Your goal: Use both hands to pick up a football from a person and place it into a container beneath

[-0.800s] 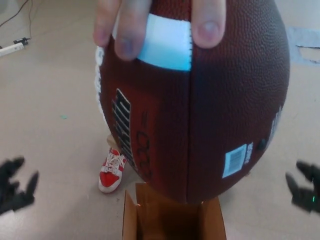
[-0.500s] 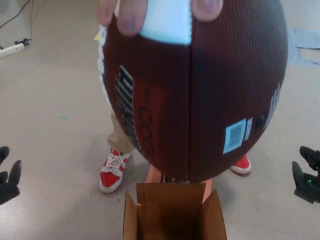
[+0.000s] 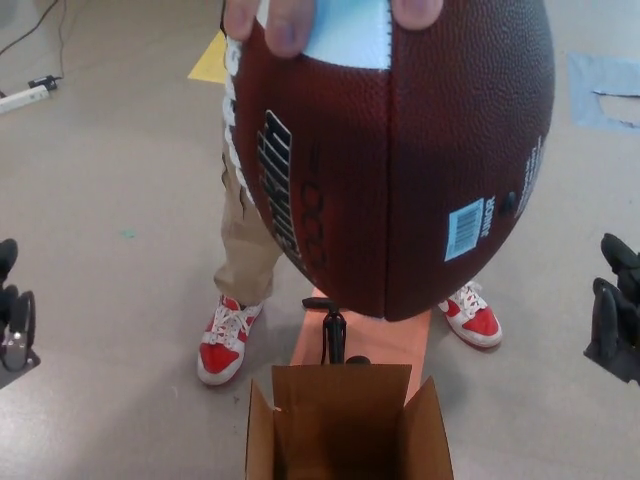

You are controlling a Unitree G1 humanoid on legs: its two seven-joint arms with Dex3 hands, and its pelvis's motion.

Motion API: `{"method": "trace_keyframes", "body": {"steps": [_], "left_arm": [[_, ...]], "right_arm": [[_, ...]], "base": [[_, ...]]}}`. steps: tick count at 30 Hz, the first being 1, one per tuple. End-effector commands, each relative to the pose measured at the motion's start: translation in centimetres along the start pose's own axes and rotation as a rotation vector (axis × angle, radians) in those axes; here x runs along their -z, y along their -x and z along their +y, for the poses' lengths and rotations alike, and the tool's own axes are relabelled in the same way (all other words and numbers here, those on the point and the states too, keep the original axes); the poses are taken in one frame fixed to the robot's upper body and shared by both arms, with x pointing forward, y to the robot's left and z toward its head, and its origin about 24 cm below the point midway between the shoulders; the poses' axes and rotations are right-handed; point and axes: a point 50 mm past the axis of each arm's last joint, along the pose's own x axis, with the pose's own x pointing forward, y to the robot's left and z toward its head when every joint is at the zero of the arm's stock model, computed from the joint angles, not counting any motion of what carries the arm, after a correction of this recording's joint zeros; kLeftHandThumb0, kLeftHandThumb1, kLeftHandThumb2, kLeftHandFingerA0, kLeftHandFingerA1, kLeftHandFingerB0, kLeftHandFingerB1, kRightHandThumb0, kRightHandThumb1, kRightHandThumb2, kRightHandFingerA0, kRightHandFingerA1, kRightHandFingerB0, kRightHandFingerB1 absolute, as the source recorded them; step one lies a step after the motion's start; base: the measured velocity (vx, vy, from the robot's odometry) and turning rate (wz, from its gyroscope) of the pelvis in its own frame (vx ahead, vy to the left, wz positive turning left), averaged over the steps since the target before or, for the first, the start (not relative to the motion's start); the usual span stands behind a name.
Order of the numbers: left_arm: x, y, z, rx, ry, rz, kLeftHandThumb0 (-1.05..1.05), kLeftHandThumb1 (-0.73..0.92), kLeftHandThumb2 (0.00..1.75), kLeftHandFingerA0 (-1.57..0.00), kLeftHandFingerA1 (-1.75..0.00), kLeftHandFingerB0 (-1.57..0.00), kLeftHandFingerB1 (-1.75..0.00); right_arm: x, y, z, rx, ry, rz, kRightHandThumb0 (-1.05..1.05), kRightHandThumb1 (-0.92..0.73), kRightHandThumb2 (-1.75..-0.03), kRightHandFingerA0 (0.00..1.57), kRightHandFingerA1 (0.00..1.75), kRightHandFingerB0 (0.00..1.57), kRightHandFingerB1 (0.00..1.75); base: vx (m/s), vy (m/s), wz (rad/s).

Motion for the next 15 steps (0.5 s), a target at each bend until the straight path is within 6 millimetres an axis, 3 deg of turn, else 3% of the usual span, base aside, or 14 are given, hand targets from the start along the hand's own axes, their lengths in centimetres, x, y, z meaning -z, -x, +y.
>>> {"method": "trace_keyframes", "body": {"steps": [1,2,9,15], "left_arm": [[-7.0,5.6,-0.5,0.094,0.072,-0.387,-0.88,0.72,0.96,0.00,0.00,0.00,-0.08],[-8.1,6.0,-1.0,0.108,0.060,-0.428,-0.97,0.81,1.16,0.00,-0.03,0.00,-0.08],[-12.4,7.8,-3.4,0.175,0.029,-0.613,-0.96,0.78,1.15,0.00,-0.04,0.00,-0.10],[-13.5,7.2,-4.5,0.178,0.021,-0.636,-0.94,0.78,1.15,0.00,-0.08,0.00,-0.08]], "right_arm": [[-7.2,5.6,-0.6,0.021,-0.142,-0.465,-0.95,-0.83,-1.16,0.07,0.14,0.06,0.08],[-8.5,6.0,-0.4,0.003,-0.141,-0.515,-0.92,-0.84,-1.17,0.00,0.09,0.00,0.08],[-13.0,7.1,1.6,-0.066,-0.106,-0.704,-0.94,-0.83,-1.18,0.00,0.12,0.00,0.06],[-14.9,6.8,3.5,-0.099,-0.111,-0.736,-0.93,-0.77,-1.13,0.08,0.18,0.08,0.14]], "base": [[0.00,0.000,0.00],[0.00,0.000,0.00],[0.00,0.000,0.00],[0.00,0.000,0.00]]}}
